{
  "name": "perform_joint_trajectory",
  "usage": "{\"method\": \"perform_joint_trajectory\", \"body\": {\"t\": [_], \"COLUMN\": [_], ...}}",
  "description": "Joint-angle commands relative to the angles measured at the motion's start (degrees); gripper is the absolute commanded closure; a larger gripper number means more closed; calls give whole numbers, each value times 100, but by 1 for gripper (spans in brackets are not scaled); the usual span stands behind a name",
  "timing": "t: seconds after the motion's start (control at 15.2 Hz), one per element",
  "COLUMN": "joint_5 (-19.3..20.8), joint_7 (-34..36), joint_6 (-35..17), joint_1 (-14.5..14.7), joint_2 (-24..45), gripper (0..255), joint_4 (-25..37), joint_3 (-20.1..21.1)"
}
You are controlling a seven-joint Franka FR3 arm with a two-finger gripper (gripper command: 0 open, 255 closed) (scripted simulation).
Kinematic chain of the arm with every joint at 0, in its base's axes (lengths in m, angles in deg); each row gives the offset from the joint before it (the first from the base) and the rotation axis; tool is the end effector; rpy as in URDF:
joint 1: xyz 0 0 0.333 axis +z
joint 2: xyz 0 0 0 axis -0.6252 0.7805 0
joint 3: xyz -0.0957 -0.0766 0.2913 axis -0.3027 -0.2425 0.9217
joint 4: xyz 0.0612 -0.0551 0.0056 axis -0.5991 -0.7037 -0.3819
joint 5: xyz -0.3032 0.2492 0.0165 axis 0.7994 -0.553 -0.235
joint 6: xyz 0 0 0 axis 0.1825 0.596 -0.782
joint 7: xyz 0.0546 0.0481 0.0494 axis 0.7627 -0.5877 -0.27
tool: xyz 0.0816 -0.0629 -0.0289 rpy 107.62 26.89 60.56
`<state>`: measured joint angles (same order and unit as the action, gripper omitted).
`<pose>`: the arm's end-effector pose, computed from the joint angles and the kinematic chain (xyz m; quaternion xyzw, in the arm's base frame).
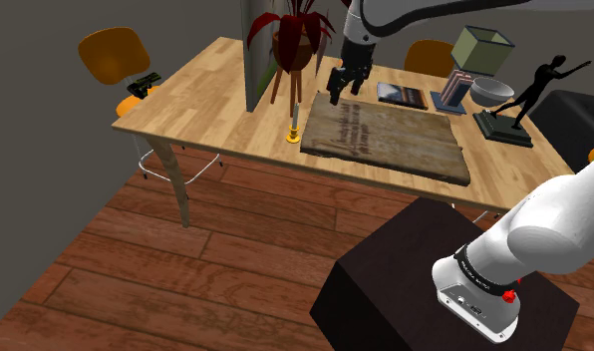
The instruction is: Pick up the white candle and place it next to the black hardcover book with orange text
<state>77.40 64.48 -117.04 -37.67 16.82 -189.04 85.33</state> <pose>0.5236 0.0594 0.4839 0.9985 0.0515 0.0139 0.0097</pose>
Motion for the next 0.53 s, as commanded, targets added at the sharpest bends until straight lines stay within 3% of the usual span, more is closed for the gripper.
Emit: {"method": "perform_joint_trajectory", "body": {"t": [0.0, 0.46], "joint_5": [23, 148], "joint_7": [105, 365], "joint_6": [-105, -201], "joint_1": [30, 148], "joint_2": [454, 2032], "gripper": [0, 0], "joint_4": [359, 1863], "joint_3": [48, 113]}}
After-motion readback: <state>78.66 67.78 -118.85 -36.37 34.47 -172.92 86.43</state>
